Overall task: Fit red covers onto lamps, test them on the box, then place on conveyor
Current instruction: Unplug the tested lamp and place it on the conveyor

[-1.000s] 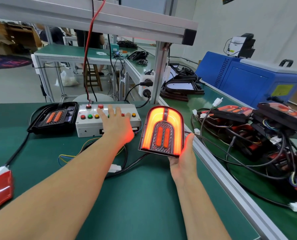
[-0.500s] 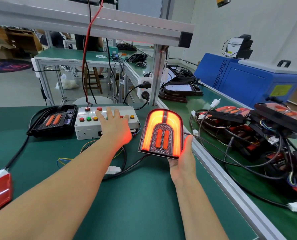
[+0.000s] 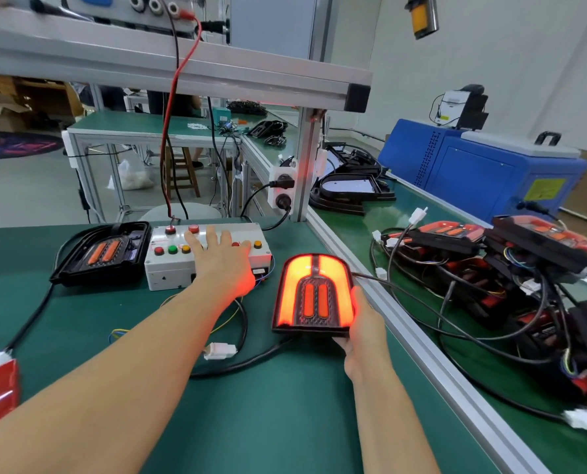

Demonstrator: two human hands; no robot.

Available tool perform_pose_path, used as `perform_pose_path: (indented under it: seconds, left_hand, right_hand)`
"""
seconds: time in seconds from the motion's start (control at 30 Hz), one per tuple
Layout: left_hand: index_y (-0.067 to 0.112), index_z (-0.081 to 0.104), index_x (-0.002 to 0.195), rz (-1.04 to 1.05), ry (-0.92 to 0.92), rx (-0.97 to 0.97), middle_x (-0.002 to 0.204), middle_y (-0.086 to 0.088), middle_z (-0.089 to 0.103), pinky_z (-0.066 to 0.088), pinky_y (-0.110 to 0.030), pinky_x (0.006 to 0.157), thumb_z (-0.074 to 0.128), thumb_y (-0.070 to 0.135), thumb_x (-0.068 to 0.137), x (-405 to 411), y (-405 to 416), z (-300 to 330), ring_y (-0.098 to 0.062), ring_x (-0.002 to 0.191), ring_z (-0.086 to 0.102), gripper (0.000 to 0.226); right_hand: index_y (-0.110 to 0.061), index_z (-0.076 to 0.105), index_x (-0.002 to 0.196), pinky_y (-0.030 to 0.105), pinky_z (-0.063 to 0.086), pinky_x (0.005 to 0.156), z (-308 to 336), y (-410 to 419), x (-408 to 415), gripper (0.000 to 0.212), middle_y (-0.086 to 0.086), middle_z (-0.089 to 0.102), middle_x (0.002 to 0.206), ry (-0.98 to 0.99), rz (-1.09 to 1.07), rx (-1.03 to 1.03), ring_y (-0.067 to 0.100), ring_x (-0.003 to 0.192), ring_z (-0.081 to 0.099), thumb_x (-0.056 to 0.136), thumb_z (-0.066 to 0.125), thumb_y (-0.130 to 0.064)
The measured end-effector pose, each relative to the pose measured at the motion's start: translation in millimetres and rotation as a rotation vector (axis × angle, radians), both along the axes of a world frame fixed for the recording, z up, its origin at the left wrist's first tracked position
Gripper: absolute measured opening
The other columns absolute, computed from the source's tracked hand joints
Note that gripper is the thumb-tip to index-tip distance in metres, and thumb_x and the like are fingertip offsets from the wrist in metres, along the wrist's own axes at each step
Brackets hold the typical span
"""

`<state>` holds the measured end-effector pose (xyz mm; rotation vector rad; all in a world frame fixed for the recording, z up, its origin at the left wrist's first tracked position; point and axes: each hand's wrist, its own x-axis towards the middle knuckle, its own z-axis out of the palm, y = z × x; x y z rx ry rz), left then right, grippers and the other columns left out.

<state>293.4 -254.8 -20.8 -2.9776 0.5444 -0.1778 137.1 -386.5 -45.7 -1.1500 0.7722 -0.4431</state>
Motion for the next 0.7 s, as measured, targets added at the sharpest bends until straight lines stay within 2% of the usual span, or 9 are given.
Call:
perform_pose_path:
  seconds: [0.1,0.37,0.47,0.57,0.63,0.7]
  left_hand:
    - [0.034,0.022,0.148,-0.003,-0.005,0.007,0.157,-0.012,0.011,-0.008,-0.069,0.106,0.051,0.032,0.085,0,0,0,-0.039,0.144,-0.003,0.069]
    - [0.035,0.020,0.148,-0.004,-0.018,0.010,0.157,-0.011,0.011,-0.007,-0.069,0.106,0.050,0.032,0.086,2,0,-2,-0.038,0.144,-0.002,0.069]
    - [0.035,0.021,0.148,-0.008,-0.033,0.001,0.157,-0.011,0.013,-0.007,-0.068,0.106,0.051,0.032,0.085,3,0,-3,-0.038,0.144,-0.002,0.069]
    - [0.036,0.021,0.148,-0.010,-0.039,0.001,0.157,-0.011,0.014,-0.008,-0.068,0.107,0.051,0.033,0.085,4,1,-4,-0.038,0.144,-0.002,0.069]
    - [0.036,0.020,0.148,-0.010,-0.043,0.006,0.157,-0.011,0.014,-0.008,-0.068,0.107,0.051,0.035,0.086,4,1,-4,-0.038,0.144,-0.002,0.069]
    - [0.035,0.021,0.148,-0.013,-0.047,0.004,0.157,-0.011,0.014,-0.008,-0.068,0.106,0.051,0.035,0.086,4,1,-5,-0.037,0.144,-0.001,0.069]
  right_hand:
    - [-0.013,0.067,0.085,0.035,0.054,0.077,-1,-4,-1,0.031,-0.001,0.070,0.064,0.096,0.030,-0.054,0.016,0.068,0.066,0.099,0.048,-0.033]
    - [-0.006,0.068,0.102,0.030,0.054,0.065,8,-5,-6,0.038,0.010,0.073,0.084,0.185,0.120,-0.133,0.019,0.076,0.068,0.102,0.040,-0.031]
    - [-0.006,0.066,0.096,0.029,0.051,0.060,11,-5,-8,0.038,0.013,0.071,0.087,0.233,0.146,-0.199,0.020,0.075,0.066,0.103,0.036,-0.030]
    - [-0.013,0.055,0.088,0.033,0.047,0.073,10,-7,-8,0.023,0.010,0.061,0.088,0.260,0.125,-0.371,0.023,0.079,0.056,0.099,0.037,-0.022]
    - [-0.019,0.057,0.100,0.037,0.048,0.086,11,-7,-9,0.020,0.005,0.065,0.101,0.275,0.121,-0.449,0.022,0.095,0.060,0.099,0.037,-0.021]
    - [-0.016,0.060,0.111,0.041,0.049,0.093,13,-5,-8,0.027,0.006,0.067,0.109,0.289,0.135,-0.462,0.025,0.103,0.061,0.100,0.036,-0.021]
